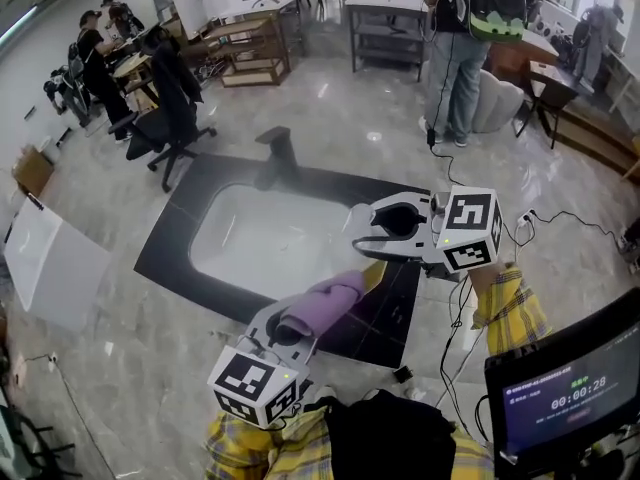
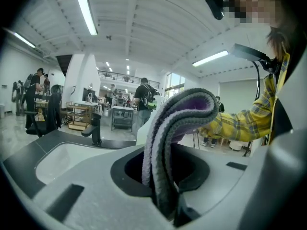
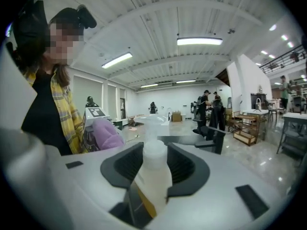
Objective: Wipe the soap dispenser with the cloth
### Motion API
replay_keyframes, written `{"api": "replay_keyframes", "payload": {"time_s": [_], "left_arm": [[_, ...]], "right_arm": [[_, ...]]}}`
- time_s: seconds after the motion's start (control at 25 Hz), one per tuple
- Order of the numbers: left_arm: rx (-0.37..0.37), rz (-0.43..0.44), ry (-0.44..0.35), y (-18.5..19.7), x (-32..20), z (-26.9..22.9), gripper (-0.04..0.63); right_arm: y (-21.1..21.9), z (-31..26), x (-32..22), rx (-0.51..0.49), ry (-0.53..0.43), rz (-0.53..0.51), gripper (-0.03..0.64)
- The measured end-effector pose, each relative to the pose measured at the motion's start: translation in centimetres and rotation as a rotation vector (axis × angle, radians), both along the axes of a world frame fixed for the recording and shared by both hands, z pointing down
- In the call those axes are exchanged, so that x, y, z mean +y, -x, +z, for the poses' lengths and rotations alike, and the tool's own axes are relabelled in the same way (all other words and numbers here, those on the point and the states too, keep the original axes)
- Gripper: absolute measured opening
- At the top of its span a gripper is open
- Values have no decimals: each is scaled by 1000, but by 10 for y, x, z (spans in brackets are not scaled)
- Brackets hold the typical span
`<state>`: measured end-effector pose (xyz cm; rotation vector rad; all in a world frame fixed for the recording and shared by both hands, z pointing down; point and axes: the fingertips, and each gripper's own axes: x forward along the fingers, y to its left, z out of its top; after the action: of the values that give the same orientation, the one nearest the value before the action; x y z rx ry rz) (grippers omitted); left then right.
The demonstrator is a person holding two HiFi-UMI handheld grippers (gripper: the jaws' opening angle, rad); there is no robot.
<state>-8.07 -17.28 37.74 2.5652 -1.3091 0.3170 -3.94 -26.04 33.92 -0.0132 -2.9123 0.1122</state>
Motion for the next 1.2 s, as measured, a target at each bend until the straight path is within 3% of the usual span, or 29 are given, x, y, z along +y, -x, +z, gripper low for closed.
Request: {"api": "replay_keyframes", "payload": {"time_s": [0.24, 0.92, 1.08, 1.2], "left_arm": [[15, 1, -4, 10, -7, -1, 72], [28, 62, -5, 37, 4, -4, 72], [9, 87, -15, 39, 5, -1, 72], [-5, 110, -36, 38, 1, -1, 72]], "right_arm": [[2, -1, -8, -51, 55, 243, 147], [-14, -3, -19, -53, 48, 915, 146], [-15, -2, -20, -55, 39, 1001, 146], [-15, -2, -20, -73, 44, 983, 147]]}}
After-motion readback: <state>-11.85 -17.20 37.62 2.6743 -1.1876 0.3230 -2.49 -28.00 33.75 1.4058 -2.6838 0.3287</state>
